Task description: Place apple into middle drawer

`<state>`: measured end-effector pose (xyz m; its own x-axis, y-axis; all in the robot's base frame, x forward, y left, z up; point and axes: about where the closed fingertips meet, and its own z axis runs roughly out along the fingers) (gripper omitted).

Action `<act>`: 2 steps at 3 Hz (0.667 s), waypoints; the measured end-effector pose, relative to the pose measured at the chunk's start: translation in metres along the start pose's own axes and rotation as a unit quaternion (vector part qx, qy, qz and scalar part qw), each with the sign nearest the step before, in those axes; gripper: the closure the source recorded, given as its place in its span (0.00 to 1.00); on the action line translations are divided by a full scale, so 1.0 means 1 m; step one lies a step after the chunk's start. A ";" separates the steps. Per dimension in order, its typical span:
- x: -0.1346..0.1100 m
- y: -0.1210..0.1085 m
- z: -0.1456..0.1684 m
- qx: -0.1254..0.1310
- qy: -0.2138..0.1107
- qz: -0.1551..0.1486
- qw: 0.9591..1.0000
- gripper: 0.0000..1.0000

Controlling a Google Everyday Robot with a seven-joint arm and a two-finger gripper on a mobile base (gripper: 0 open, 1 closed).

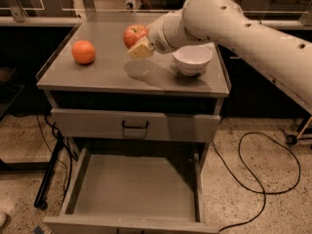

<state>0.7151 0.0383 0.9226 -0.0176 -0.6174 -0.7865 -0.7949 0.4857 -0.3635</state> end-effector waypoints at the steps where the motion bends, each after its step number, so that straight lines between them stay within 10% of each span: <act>1: -0.002 0.000 -0.003 0.001 -0.001 -0.001 1.000 1.00; 2: 0.003 0.010 -0.010 -0.002 0.006 0.002 1.000 1.00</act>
Offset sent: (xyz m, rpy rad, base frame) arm -0.0423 -0.0131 -0.0074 -0.0248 0.0417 -0.0142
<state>0.7013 0.0354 0.9220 -0.0275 -0.6232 -0.7816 -0.7975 0.4851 -0.3587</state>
